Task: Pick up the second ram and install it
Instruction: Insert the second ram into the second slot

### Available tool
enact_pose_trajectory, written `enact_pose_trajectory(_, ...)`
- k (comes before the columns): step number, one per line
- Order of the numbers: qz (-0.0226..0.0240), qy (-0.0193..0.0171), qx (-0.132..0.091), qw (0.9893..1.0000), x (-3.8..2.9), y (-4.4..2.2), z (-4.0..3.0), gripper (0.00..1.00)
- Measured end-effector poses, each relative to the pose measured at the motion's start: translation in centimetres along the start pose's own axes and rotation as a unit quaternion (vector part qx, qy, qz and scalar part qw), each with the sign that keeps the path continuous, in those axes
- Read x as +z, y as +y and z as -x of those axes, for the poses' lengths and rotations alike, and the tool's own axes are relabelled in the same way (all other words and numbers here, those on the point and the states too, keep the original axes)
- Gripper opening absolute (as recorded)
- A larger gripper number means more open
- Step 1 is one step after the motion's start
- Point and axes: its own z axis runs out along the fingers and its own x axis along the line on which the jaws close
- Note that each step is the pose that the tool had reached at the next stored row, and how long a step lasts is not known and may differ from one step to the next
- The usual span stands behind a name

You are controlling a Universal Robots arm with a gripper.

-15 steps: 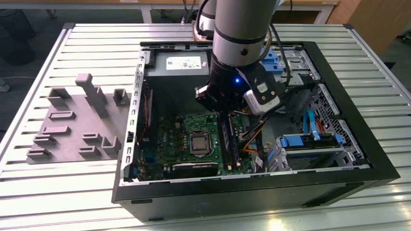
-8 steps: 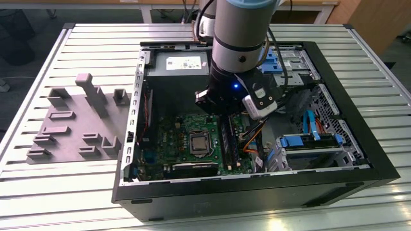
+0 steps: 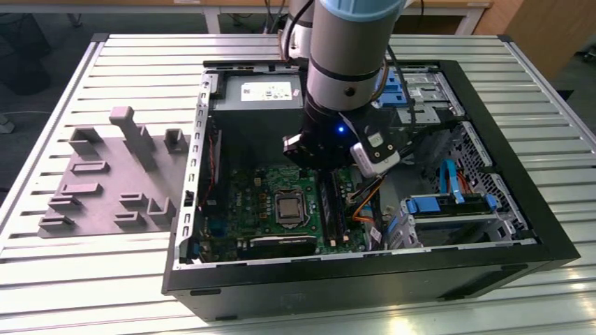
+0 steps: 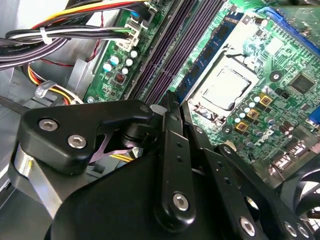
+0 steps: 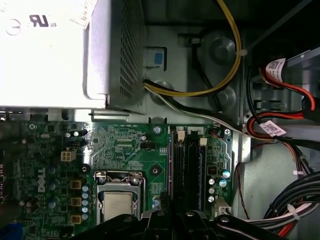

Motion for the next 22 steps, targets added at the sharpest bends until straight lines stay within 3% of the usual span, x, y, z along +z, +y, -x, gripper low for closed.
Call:
enact_pose_trajectory(12, 0.0001, 0.0000, 0.001, 1.0000, 0.40, -0.18, 0.25, 0.14)
enact_pose_trajectory(22, 0.0002, 0.0000, 0.003, 1.0000, 1.36, -0.52, 0.30, 0.14)
